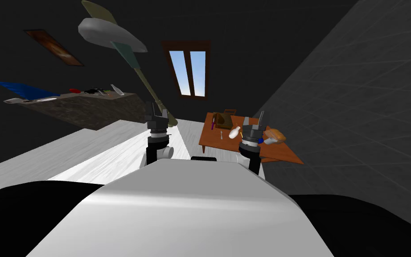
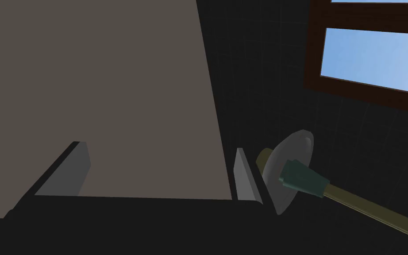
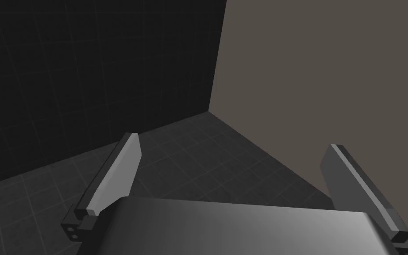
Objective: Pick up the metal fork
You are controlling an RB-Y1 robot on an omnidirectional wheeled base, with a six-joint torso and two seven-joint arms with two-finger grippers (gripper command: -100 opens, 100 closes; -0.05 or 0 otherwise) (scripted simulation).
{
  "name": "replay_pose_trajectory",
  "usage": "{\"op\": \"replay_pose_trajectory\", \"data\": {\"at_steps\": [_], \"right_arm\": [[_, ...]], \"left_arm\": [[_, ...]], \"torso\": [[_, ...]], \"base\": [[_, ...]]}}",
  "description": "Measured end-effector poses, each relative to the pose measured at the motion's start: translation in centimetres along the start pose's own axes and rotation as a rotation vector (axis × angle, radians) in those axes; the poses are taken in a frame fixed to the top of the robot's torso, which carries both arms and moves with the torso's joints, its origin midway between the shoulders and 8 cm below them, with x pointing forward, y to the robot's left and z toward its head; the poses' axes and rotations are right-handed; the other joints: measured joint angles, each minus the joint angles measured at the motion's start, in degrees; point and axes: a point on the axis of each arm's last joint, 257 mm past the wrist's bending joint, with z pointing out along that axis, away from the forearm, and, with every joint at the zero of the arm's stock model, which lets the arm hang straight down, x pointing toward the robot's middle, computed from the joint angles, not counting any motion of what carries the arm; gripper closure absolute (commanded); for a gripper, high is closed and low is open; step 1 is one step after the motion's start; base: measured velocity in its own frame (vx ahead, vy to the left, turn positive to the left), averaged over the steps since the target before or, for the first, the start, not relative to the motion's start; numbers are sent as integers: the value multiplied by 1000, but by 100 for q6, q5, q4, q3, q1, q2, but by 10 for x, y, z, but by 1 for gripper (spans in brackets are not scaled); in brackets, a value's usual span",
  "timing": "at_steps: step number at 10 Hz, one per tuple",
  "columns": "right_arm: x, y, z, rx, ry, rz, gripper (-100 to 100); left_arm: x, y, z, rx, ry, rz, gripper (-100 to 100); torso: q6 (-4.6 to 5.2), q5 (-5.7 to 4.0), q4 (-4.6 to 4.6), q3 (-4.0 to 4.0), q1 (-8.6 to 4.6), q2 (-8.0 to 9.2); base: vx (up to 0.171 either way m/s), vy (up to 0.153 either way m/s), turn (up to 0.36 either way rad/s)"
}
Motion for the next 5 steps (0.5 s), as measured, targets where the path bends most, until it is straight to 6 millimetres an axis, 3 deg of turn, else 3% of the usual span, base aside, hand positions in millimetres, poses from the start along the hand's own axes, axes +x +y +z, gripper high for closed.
{"op": "replay_pose_trajectory", "data": {"at_steps": [5], "right_arm": [[19, -56, -13, 109, 112, -55, -100]], "left_arm": [[0, 0, 0, 0, 0, 0, 0]], "torso": [[-1, -4, 5, 13, -15, 23]], "base": [[-58, -35, 147]]}}
